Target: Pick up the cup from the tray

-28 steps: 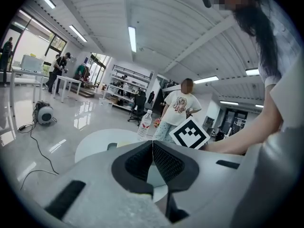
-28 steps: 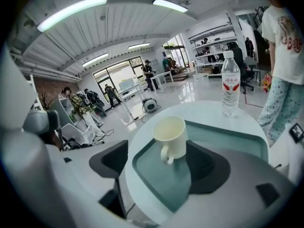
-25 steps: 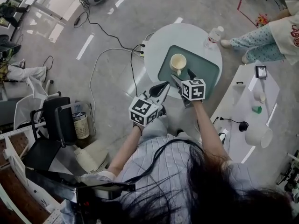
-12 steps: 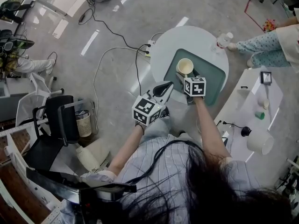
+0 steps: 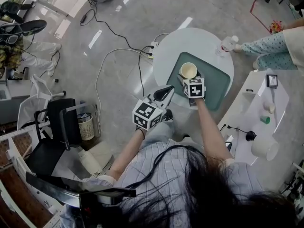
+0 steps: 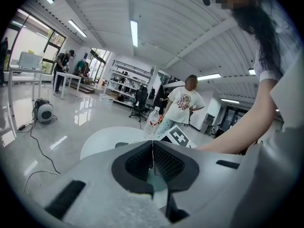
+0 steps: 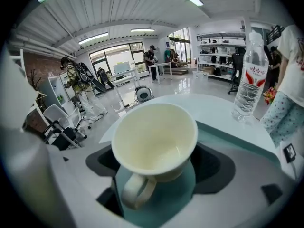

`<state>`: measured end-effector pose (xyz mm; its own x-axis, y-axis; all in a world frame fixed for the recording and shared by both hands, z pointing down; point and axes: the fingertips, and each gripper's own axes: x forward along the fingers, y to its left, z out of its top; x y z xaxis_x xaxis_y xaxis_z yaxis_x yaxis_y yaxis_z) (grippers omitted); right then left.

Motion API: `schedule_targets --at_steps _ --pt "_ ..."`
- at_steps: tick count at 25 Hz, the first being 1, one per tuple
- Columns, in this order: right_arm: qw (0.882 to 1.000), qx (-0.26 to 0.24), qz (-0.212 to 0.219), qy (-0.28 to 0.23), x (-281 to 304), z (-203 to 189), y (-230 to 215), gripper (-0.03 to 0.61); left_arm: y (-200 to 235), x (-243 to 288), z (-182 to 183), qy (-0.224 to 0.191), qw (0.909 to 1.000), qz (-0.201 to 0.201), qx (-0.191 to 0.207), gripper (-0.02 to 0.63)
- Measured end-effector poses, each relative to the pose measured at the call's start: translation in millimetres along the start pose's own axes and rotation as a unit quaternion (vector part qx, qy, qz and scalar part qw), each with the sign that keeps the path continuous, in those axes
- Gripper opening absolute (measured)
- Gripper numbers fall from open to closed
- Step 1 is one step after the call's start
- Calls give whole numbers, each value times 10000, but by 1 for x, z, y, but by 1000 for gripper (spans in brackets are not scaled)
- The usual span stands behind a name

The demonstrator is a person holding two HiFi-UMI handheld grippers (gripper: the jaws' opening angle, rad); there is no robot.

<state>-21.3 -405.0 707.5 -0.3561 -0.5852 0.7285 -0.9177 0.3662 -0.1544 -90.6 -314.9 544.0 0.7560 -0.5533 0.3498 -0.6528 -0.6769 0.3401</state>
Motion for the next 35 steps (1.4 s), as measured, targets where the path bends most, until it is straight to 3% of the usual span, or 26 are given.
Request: schedule_targets --at_steps 18,35 --pt "9997 176 -83 -147 5 -1 -5 408 5 -8 -9 111 9999 103 -29 14" --pt "9959 503 302 -688 -63 29 13 408 -21 -13 -4 -90 9999 143 -10 14"
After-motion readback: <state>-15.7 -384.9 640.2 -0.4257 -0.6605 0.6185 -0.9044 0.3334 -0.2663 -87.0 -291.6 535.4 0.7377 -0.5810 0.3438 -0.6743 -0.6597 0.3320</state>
